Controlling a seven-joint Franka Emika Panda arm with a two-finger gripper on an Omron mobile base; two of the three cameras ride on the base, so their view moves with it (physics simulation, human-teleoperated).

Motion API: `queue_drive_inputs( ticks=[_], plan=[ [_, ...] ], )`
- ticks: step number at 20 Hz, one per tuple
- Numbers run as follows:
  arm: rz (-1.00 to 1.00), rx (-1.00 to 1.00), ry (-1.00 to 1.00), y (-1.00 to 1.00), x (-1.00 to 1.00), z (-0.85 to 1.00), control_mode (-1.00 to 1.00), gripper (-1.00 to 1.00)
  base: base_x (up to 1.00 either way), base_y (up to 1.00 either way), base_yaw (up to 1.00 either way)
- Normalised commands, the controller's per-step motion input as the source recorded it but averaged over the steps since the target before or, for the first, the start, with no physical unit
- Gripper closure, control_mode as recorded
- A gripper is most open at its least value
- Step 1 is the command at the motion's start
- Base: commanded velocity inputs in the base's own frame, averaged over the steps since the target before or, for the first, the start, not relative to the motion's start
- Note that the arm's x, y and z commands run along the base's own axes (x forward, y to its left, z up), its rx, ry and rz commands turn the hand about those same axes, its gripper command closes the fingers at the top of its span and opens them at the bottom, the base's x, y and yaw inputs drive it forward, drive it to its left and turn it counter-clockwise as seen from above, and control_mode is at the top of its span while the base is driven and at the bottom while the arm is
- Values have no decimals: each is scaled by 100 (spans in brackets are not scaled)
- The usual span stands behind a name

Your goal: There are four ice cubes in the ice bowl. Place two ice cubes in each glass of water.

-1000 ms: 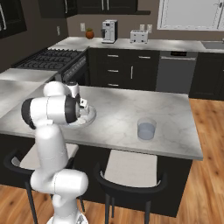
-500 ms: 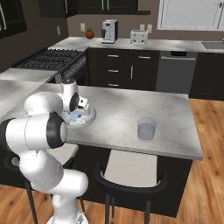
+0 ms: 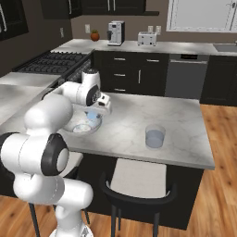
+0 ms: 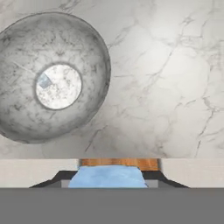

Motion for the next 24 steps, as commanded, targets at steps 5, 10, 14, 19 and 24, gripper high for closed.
queue_drive_inputs(
  ticks=[5,10,14,19,24],
  plan=[
    [-1,-2,13,-82,-14,51,-100,100,0,0,0],
    [0,-6,0,-97,-47,-3,-100,100,0,0,0],
    [0,-11,-2,-76,-67,-11,-100,100,0,0,0],
    [0,-14,3,-56,-27,0,-100,100,0,0,0],
    [-4,-5,7,-54,1,-7,-100,100,0,0,0]
  ],
)
